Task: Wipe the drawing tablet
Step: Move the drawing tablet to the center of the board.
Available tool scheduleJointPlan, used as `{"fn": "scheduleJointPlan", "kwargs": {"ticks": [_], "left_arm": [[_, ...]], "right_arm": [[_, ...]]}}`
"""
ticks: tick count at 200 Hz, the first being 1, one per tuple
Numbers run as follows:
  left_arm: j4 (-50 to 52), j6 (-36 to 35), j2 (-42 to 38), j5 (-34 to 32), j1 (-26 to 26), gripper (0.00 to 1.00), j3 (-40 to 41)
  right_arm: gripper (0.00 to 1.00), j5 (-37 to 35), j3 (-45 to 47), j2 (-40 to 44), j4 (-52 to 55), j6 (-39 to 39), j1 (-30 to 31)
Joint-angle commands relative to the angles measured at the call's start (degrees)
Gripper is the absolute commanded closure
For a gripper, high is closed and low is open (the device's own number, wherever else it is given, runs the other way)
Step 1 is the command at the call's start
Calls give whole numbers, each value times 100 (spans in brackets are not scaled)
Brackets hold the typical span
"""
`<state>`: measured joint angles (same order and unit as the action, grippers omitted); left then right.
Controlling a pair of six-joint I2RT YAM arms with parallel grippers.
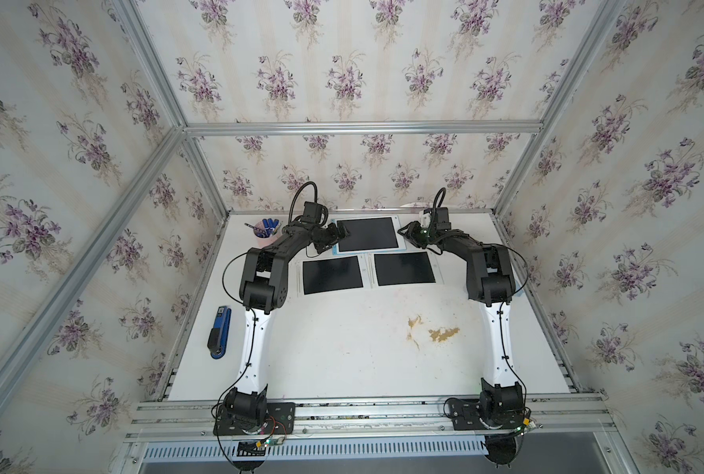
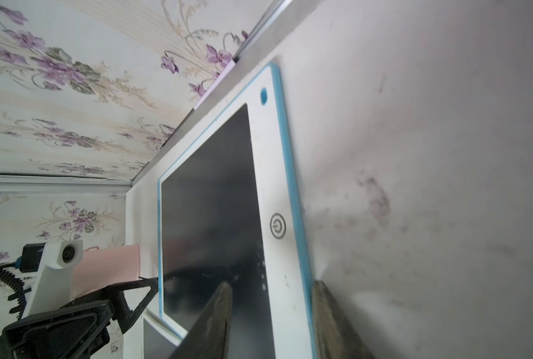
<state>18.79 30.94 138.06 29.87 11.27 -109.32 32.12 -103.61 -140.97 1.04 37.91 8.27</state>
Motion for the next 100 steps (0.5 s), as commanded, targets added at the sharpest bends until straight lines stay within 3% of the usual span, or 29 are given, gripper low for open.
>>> {"fn": "scheduleJointPlan", "kwargs": {"ticks": [1,100], "left_arm": [[135,-4,-115,337,51,0,441],[-520,30,-746,398,55,0,1718]], "right_arm": [[56,276,399,137,331,147,60],[56,524,2039,937,-562,399,226]]}}
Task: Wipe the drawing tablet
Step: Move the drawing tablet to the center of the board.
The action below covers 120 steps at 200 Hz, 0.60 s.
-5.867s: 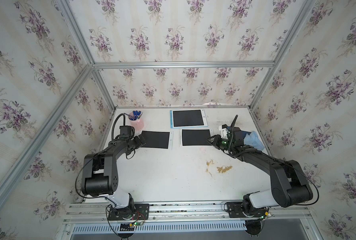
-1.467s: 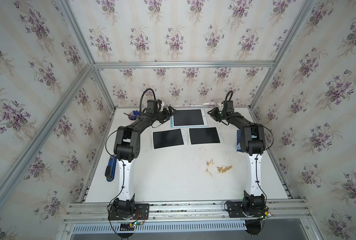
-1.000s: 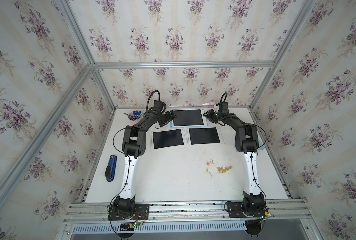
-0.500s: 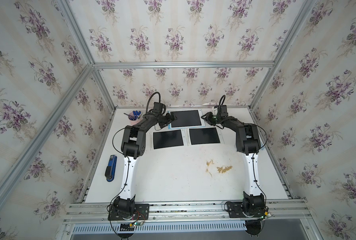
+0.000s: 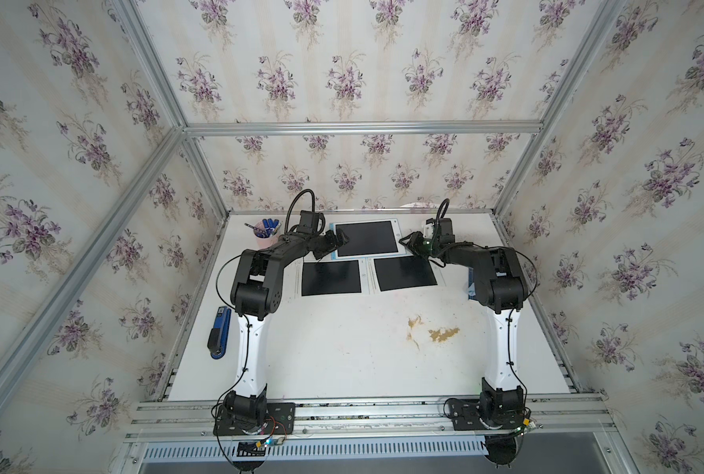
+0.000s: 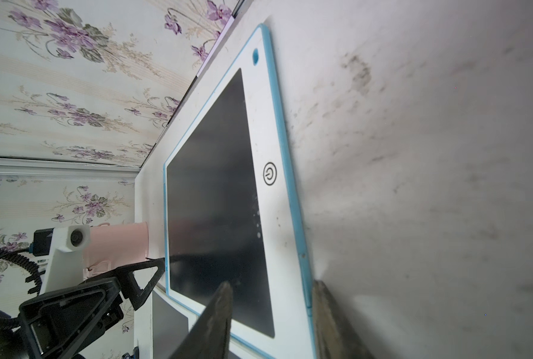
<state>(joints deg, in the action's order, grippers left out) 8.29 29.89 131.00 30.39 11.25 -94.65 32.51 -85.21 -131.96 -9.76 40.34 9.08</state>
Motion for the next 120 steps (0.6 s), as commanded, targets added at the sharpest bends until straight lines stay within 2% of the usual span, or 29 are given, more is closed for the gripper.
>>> {"fn": "scheduleJointPlan", "kwargs": {"ticks": [1,14,33,52,78,100,120], "left_arm": [[526,133,-40,341,60,0,253],[631,0,-49,336,51,0,143],[1092,-414,-42,276,32,0,-276],[1257,-736,-241,-23,27,0,-460],[1526,-1067,-454,-493,34,0,-735],[1785,-1220,-478,-693,35,0,-975],[1756,-1221,-572,-738,23,0,-888]], "right_arm": [[56,489,203,38,509,158,146],[57,259,259,125,552,139,139],[56,-924,68,388,1055,-209,135],[56,-1806,-429,513,1524,-629,138],[56,-2168,-1453,222,2087,-1074,192],[57,-2469,-2738,-463,2946,-1352,257],[57,-2938,-3397,-833,3331,-1695,378]]}}
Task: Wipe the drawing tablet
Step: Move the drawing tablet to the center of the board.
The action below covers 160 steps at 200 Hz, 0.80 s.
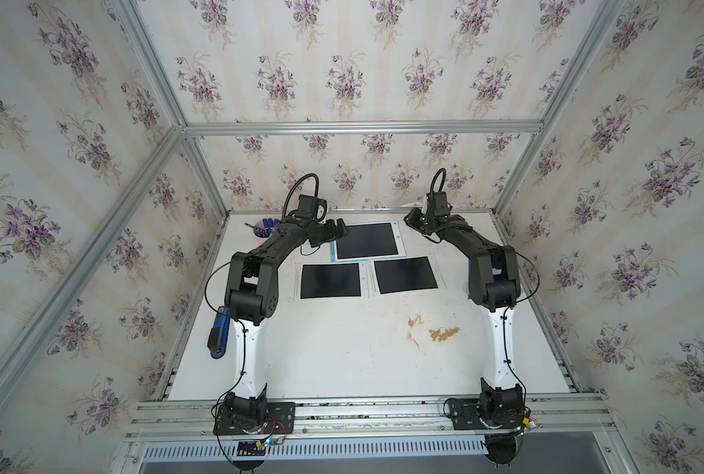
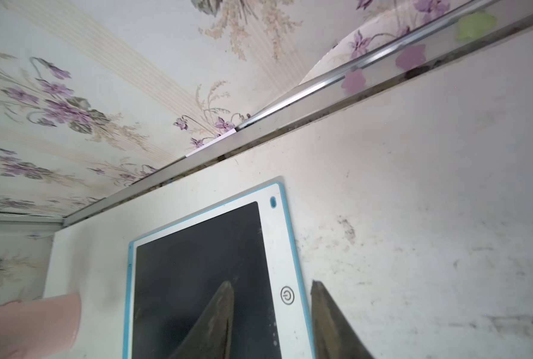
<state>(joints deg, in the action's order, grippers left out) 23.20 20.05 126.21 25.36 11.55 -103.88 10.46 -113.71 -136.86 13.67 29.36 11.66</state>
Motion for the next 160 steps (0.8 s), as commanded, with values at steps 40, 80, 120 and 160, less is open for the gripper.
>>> {"fn": "scheduleJointPlan", "kwargs": {"ticks": [40,80,120,160], "left_arm": [[27,-158,-183,211,-39,0,250],[-73,-51,-255,488,-52,0,339],[-211,-5,-267,524,-48,0,509],[-220,9,-203,591,-53,0,500]], "right_arm": [[57,-1973,-1180,-671,1541,-1444,624],[47,-1914,-1287,-962,1727,-1477,576],[46,-1729,-1271,-1086,1748,-1410,541],[47,-1370,-1266,-1190,1736,-1180,377]]}}
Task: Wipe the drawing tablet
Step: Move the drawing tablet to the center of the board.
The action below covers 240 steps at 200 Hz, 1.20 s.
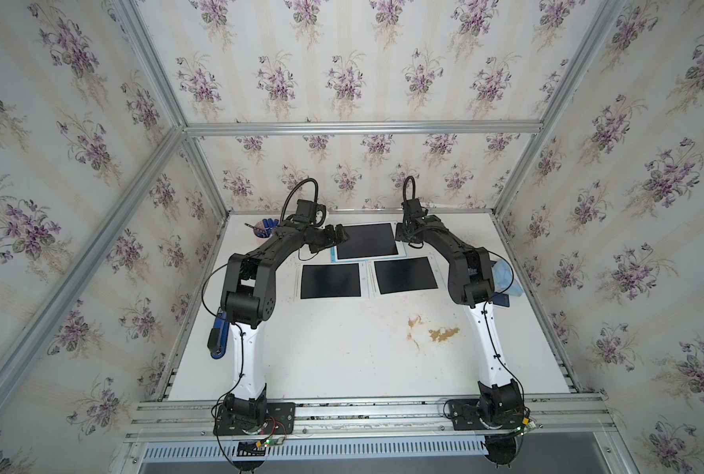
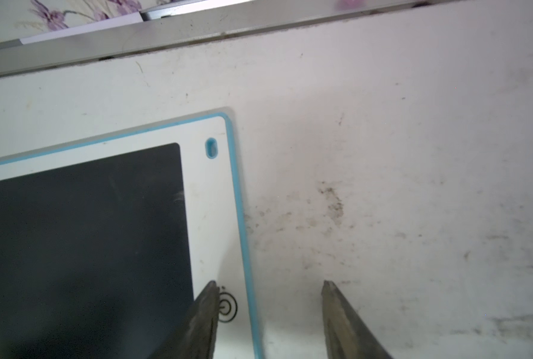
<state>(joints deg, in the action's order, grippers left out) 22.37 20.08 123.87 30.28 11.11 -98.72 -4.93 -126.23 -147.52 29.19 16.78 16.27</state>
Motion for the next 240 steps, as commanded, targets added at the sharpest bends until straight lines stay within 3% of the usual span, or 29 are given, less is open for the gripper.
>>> {"fn": "scheduleJointPlan", "kwargs": {"ticks": [1,240], "left_arm": [[-136,6,31,100,-11,0,-20],[-246,148,102,232,-74,0,19]], "right_arm": [[47,177,-14,-125,184,80,-87],[45,1155,691,81,169,-623,-166]]}}
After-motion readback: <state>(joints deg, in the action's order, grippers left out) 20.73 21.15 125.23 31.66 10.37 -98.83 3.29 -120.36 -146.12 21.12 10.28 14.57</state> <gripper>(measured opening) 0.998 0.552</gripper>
